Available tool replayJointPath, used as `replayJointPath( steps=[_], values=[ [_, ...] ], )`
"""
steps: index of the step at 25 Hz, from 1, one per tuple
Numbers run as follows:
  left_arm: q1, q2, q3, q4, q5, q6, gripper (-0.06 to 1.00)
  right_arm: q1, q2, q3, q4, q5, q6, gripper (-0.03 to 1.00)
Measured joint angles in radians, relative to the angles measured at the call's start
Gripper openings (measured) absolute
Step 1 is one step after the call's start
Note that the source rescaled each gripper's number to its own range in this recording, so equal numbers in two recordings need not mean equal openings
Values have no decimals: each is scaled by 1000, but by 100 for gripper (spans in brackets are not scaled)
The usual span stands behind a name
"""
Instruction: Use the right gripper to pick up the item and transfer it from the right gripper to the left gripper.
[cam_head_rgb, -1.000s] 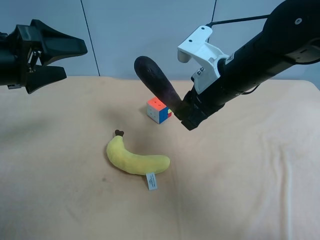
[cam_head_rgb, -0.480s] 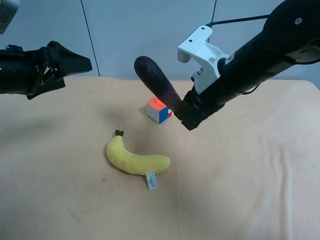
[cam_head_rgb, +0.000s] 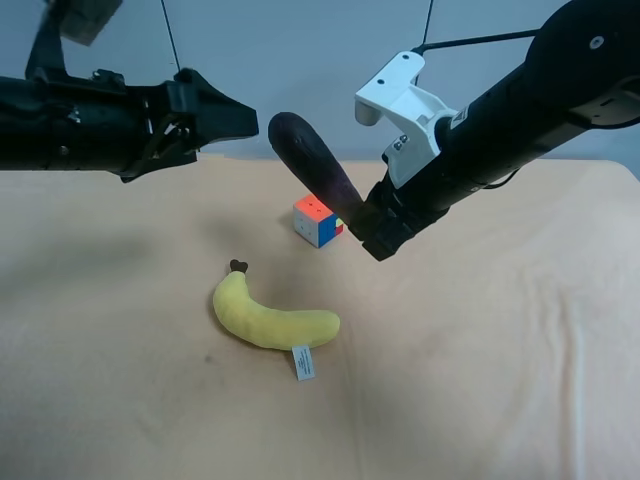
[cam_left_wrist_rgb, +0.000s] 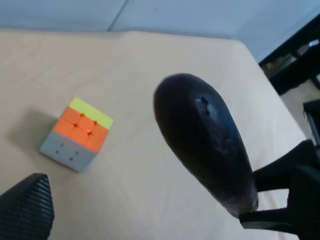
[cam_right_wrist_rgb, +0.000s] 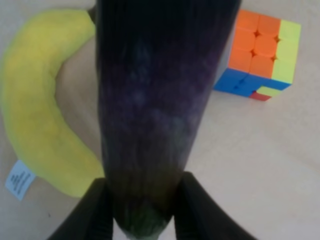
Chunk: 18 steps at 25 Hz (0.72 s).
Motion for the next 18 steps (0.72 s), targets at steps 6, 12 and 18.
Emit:
replayJointPath(
  steps=[6,12,18],
  values=[
    [-102,91,-43,0,-55,-1,85,0,0,0,0,0,0,0],
    [-154,115,-96,0,-59,-10,85,0,0,0,0,0,0,0],
    [-156,145,-151,0,-45,-28,85,0,0,0,0,0,0,0]
  ],
)
